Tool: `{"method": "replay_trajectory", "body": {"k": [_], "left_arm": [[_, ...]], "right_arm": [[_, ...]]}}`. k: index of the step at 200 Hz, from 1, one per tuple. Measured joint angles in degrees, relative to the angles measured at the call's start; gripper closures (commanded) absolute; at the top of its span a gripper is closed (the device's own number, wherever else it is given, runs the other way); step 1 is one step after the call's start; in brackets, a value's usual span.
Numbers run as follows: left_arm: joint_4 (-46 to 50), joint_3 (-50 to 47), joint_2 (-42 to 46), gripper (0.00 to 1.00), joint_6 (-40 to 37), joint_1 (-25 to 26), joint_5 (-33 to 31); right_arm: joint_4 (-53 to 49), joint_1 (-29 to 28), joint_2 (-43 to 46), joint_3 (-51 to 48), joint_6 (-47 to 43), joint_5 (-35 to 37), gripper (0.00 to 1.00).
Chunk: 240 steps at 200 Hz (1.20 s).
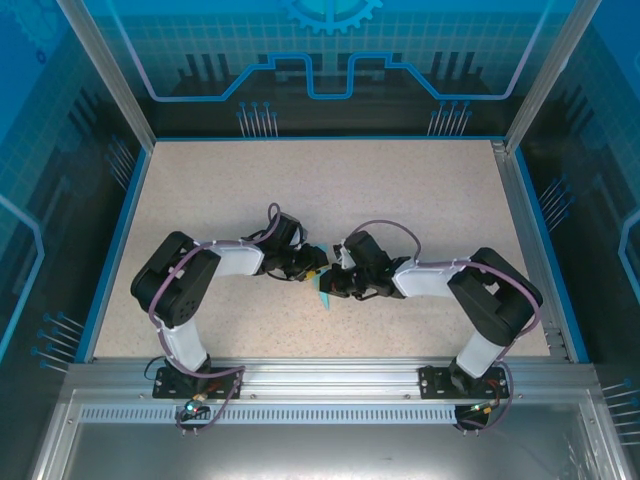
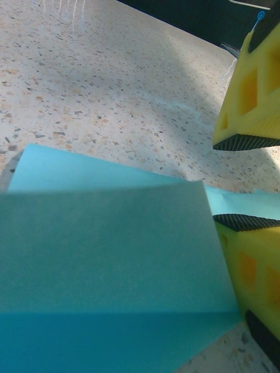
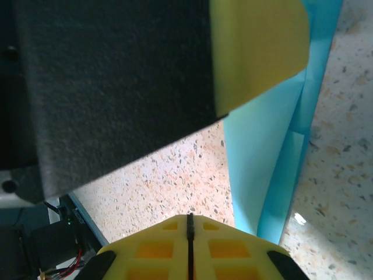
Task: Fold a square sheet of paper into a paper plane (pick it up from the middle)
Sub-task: Fold the wing for the fifth time at the center of the table.
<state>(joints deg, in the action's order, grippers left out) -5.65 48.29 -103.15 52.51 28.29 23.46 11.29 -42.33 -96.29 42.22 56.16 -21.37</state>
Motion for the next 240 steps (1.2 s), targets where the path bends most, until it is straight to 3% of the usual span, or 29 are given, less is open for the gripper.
{"method": "replay_trajectory", "body": {"k": [112,240], "left_arm": [[0.02,0.07,-0.04,0.62,-0.02,0.0,0.0],[0.0,0.44,-0.37,0.62,-0.02,0.0,0.11]], "right_arm": [[0.9,0.0,-0.72,0.07,2.19,3.41,0.91],[4.48,-0.02,-4.63,0.13,4.04,2.51,0.9]]}}
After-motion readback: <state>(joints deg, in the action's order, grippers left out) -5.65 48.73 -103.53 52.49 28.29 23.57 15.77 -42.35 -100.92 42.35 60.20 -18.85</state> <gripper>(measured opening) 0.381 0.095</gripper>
